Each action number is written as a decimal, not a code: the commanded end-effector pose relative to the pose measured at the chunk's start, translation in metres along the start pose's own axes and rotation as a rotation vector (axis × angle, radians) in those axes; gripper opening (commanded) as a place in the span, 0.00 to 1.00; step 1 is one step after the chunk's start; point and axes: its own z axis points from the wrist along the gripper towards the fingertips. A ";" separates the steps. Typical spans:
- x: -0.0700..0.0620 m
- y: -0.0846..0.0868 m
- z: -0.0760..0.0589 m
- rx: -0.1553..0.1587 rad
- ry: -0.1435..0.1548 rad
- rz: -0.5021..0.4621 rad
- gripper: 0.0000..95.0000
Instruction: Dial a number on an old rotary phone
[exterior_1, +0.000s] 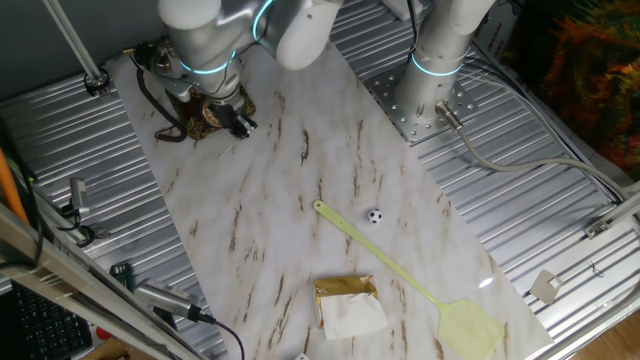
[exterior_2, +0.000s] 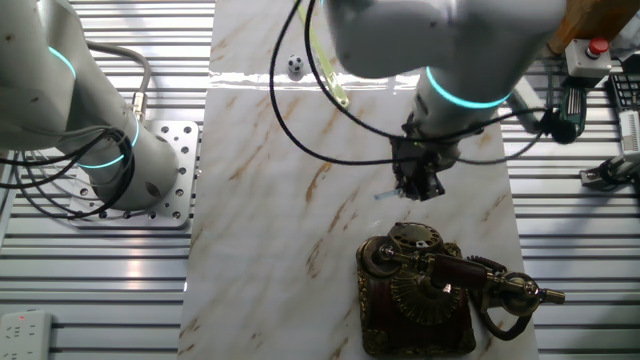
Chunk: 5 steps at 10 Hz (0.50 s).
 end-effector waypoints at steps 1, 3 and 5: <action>-0.003 -0.001 0.001 0.047 0.106 0.000 0.00; -0.003 -0.001 0.001 0.074 0.154 -0.012 0.00; -0.003 -0.001 -0.001 0.083 0.176 -0.018 0.00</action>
